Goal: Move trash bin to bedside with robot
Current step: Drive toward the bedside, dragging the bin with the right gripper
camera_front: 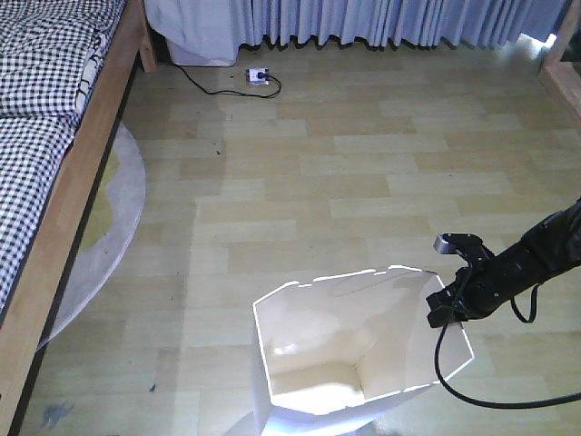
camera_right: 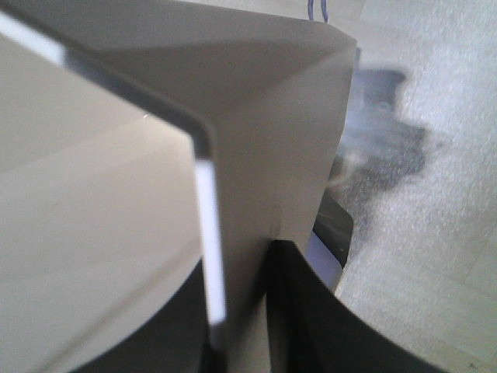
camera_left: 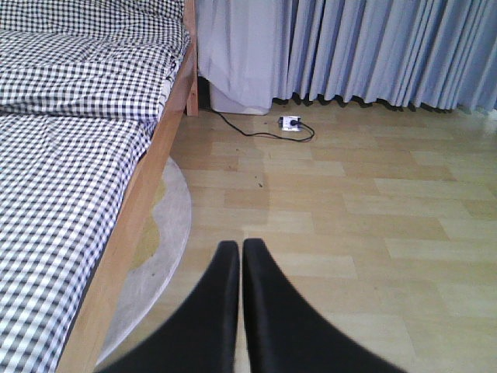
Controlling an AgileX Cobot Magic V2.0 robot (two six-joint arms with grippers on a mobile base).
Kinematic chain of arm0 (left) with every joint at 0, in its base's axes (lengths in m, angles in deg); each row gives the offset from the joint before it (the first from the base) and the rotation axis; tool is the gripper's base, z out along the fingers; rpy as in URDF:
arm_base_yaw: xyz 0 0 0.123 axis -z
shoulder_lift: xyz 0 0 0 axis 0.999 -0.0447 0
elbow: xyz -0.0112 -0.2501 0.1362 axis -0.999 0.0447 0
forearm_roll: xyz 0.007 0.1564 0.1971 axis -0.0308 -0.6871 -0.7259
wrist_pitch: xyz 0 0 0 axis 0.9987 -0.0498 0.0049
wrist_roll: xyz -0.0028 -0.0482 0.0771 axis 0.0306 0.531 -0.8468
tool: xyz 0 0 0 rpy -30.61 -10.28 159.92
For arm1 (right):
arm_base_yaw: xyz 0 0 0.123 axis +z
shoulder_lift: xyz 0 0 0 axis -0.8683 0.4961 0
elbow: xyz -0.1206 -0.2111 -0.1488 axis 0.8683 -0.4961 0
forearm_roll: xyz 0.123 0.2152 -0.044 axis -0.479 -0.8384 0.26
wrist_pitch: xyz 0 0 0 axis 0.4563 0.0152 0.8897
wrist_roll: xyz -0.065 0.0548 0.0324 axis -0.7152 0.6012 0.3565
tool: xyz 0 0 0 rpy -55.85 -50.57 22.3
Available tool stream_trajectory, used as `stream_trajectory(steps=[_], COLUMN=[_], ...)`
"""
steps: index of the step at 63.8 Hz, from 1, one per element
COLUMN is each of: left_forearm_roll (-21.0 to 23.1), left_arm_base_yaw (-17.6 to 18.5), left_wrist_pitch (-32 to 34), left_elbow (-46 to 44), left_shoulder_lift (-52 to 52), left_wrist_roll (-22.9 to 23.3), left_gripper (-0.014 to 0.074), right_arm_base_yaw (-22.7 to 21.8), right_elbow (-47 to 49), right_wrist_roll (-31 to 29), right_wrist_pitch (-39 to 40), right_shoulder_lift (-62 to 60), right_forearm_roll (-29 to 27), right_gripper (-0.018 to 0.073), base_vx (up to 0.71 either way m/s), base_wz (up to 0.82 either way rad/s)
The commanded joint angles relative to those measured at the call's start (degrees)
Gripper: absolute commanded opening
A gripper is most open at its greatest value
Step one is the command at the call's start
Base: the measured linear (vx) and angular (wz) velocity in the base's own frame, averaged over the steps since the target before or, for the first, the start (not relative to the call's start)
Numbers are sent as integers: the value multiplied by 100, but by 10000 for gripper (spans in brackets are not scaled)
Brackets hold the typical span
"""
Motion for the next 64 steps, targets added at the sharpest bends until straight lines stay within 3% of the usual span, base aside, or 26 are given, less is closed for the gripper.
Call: stream_trajectory(steps=[1, 64], left_forearm_roll=[13, 13], left_arm_base_yaw=[17, 17], left_wrist_pitch=[376, 376], left_elbow=[19, 19], left_shoulder_lift=[81, 81], left_wrist_roll=[25, 25], left_gripper=[-6, -6], right_arm_base_yaw=[-20, -20], right_elbow=[59, 59], right_wrist_roll=[-38, -38], right_wrist_pitch=[-990, -990], right_shoulder_lift=[-419, -419], right_forearm_roll=[-367, -367], right_gripper=[-3, -3], base_vx=[32, 34], base_wz=[4, 2])
